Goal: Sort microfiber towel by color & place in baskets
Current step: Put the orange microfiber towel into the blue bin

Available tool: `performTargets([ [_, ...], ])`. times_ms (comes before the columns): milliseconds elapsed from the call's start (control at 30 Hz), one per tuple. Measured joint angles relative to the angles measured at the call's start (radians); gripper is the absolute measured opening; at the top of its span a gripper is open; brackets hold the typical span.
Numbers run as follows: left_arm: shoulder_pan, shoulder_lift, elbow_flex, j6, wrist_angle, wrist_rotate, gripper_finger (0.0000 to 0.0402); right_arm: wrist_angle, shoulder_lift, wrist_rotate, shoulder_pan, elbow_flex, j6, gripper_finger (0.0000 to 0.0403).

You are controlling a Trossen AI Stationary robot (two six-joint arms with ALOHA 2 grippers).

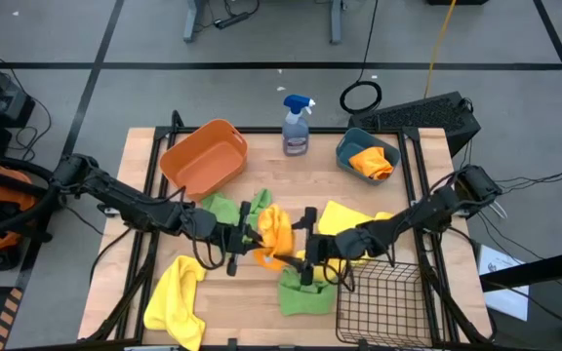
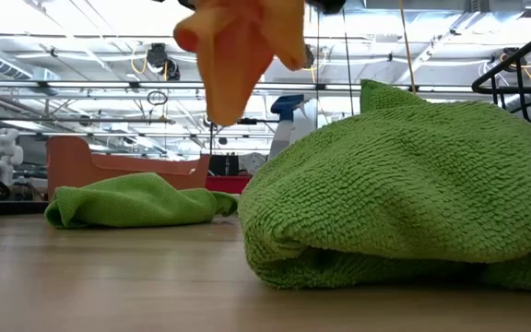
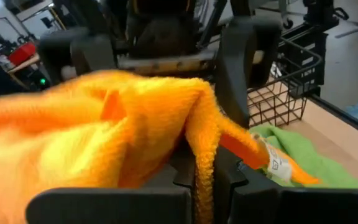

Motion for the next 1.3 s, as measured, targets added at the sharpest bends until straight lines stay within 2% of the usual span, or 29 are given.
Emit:
performTargets([
  [100, 0.0, 0.0, 0.0, 0.02, 0.007, 0.006, 0.0018, -0.037, 0.0, 0.003, -0.016, 0.0, 0.03, 0.0297],
  [200, 0.0, 0.0, 0.0, 0.021, 0.022, 0.006, 0.0018, -0.033, 0.0, 0.002, -0.02, 0.0, 0.037, 0.0255],
  [500, 0.0, 0.0, -0.001, -0.004, 0.091, 0.027, 0.0025, -0.036, 0.0, -0.052, -0.023, 0.0, 0.067, 0.0043],
  [567, 0.0, 0.0, -0.001, -0.025, 0.101, 0.043, 0.0042, -0.034, 0.0, -0.051, -0.022, 0.0, 0.066, 0.0014],
  [833, -0.002, 0.0, -0.001, -0.043, 0.086, 0.025, 0.0174, -0.054, -0.009, -0.016, -0.022, 0.0, 0.063, 0.0009],
  [1000, -0.024, -0.032, 0.0, -0.06, 0.003, -0.101, 0.024, -0.168, -0.059, 0.061, -0.007, 0.0, 0.103, 0.0006],
  [1133, -0.05, -0.066, 0.0, -0.062, -0.096, -0.192, 0.0266, -0.284, -0.125, 0.116, 0.013, 0.0, 0.148, 0.0006],
  [1300, -0.074, -0.091, 0.0, -0.082, -0.17, -0.257, 0.0269, -0.444, -0.216, 0.221, 0.019, -0.001, 0.169, 0.0006],
])
